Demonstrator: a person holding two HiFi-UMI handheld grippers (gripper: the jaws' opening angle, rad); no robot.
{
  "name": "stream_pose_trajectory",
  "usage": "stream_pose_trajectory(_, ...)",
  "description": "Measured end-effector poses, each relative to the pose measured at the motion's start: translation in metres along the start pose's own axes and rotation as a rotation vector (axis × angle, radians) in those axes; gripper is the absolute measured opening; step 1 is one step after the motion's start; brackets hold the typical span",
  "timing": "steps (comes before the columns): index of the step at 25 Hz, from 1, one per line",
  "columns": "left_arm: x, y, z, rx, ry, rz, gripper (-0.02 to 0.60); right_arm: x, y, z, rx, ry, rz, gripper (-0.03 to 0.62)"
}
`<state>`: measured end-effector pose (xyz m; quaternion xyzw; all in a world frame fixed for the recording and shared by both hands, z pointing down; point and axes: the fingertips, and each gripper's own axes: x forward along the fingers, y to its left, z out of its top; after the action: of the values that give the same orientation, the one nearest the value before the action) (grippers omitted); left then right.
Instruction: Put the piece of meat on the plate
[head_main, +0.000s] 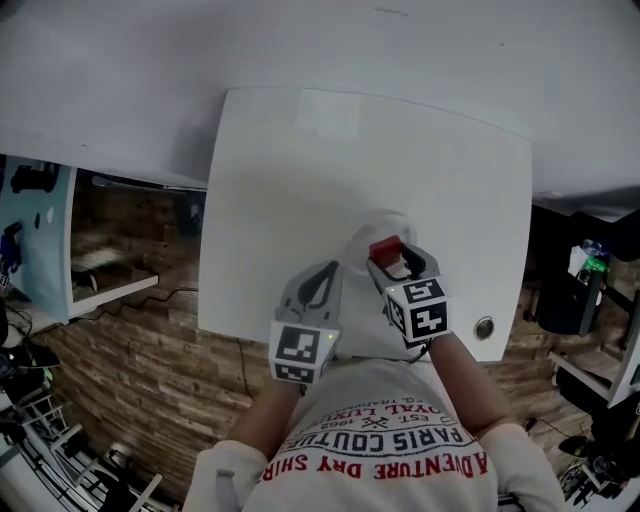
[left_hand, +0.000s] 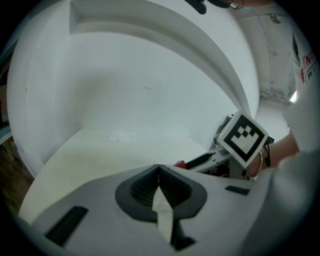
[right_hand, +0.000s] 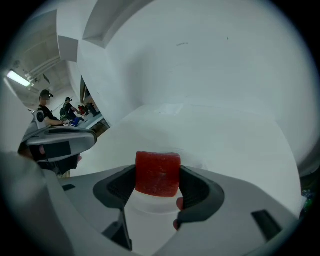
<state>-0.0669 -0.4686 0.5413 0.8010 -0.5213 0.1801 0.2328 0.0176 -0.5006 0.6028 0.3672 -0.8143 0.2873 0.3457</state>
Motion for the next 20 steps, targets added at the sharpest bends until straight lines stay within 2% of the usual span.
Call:
stream_pose_trajectory(5, 0.008, 0.005, -0.015, -0.024, 0.028, 0.009, 0.006, 0.020, -0.004, -0.015, -0.014, 0.070, -0.007, 0.278)
stream_pose_trajectory(20, 0.011, 0.013, -0.032, -0.059, 0.061, 0.025, 0.006, 0.039, -0.002, -0.011, -0.080, 0.084, 0.001, 0.278)
